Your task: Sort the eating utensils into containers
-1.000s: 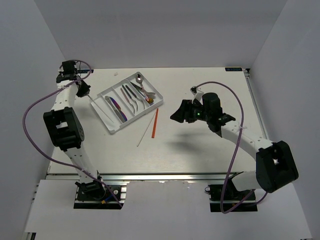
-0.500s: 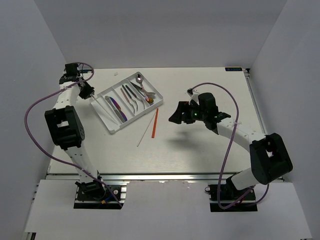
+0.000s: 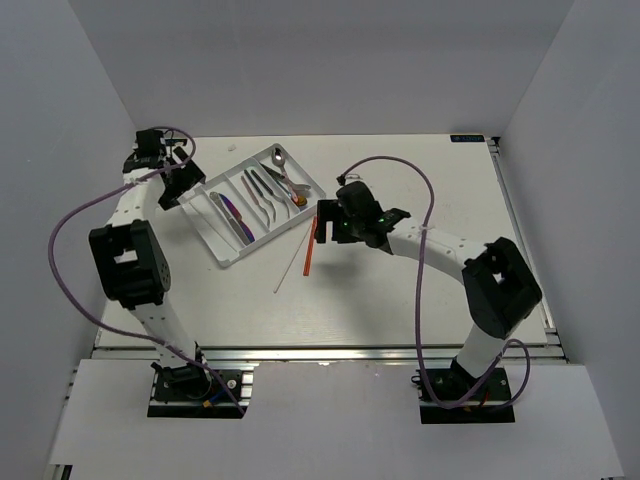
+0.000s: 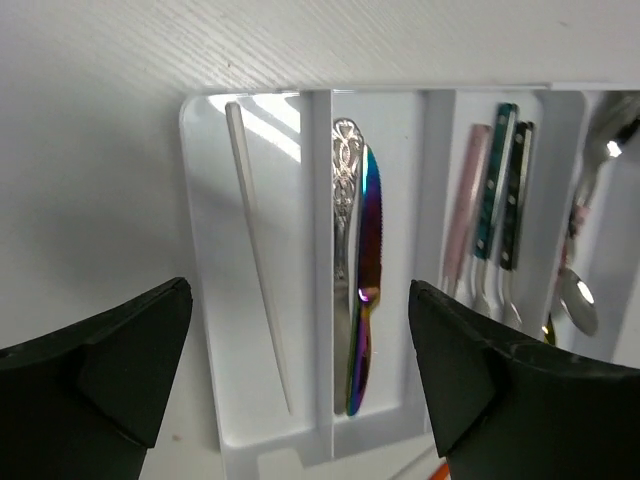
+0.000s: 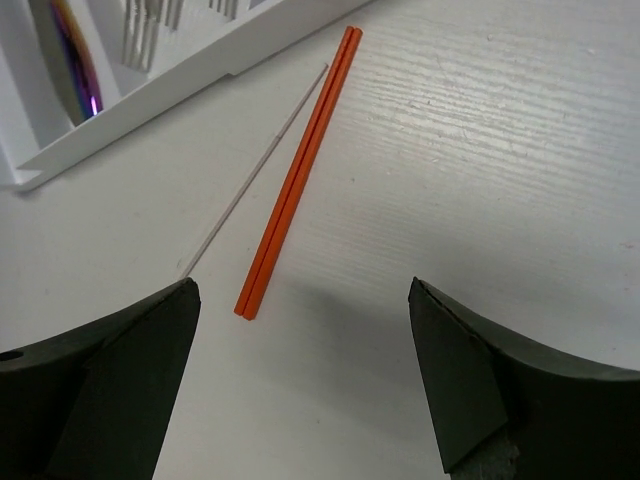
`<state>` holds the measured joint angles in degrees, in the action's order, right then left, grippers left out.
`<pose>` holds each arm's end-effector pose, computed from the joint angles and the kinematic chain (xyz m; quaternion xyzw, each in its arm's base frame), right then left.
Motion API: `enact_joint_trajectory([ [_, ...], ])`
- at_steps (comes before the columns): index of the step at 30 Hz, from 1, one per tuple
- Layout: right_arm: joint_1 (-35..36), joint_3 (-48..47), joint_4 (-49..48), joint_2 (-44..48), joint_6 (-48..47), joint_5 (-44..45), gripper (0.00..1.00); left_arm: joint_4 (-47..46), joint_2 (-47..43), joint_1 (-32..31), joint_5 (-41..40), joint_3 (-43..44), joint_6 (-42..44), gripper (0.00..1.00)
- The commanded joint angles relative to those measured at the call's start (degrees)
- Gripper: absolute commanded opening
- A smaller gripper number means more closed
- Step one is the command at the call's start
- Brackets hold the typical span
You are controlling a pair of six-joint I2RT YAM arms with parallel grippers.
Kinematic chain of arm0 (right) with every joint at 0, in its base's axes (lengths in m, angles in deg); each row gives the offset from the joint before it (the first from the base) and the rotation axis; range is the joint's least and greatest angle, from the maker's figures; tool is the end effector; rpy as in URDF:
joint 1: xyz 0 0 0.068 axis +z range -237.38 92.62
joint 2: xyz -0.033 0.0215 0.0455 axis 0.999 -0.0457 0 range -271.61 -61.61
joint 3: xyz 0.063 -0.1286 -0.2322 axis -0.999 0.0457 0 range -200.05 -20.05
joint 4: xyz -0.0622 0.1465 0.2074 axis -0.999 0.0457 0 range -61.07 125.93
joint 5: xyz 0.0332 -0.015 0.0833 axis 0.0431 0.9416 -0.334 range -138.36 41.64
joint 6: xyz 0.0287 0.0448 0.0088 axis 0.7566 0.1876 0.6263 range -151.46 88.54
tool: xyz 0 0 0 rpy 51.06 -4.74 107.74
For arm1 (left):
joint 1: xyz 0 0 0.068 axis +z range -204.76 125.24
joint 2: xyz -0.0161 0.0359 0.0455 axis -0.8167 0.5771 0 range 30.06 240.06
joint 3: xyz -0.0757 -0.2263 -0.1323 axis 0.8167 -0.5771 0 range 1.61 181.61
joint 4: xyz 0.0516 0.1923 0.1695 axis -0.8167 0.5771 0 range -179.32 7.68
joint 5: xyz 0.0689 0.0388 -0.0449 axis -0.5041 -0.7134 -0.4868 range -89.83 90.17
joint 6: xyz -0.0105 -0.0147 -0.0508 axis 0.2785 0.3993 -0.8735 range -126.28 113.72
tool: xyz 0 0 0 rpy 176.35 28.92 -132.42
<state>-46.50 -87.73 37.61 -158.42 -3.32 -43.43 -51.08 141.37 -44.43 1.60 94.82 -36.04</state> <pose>0.2900 0.2472 0.2417 -0.0808 0.8938 0.2171 0.3840 0.4215 0.0759 0.2493 -0.3246 0.9004 -0.0607 0.2834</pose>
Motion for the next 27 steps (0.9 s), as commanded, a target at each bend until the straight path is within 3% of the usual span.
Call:
enact_joint_trajectory([
  [1,2.0,-3.51,5.29,-2.23,7.36,11.42,0.89,-2.89,-14.69,-0.57,-0.2,-5.98,0.75,0.98],
  [3,2.36,-2.2,1.17,-2.68,8.42,8.35,0.89,-5.44,-24.05,-1.01,-0.11,-12.66,0.67,0.98],
  [4,3.14,-0.89,-0.24,-2.68,8.94,8.26,0.89,-8.5,-27.34,-1.36,-0.29,-20.36,0.67,0.98],
  [7,4.81,-2.53,-2.98,-5.12,9.48,11.41,0.87,-13.0,-37.98,-1.45,-0.55,-33.65,0.93,0.98],
  [10,6.31,-8.59,3.51,-10.73,8.86,15.97,0.73,-13.19,-44.31,-1.54,-0.64,-39.23,2.95,0.98],
  [11,6.57,-12.35,5.27,-12.07,8.77,19.47,0.56,-13.19,-45.64,-1.54,-0.64,-42.29,3.47,0.98],
  [13,6.75,-14.93,8.79,-15.23,8.33,20.82,0.44,-12.49,-48.71,-1.97,-2.92,-43.63,3.65,0.98],
  [16,6.84,-17.83,10.12,-18.39,8.42,20.56,0.4,-13.02,-50.83,-3.47,-3.1,-44.43,3.83,0.98],
  [27,9.3,-24.43,13.9,-24.21,8.51,21.97,0.37,-12.75,-50.22,-3.47,-1.52,-43.81,3.92,0.98],
])
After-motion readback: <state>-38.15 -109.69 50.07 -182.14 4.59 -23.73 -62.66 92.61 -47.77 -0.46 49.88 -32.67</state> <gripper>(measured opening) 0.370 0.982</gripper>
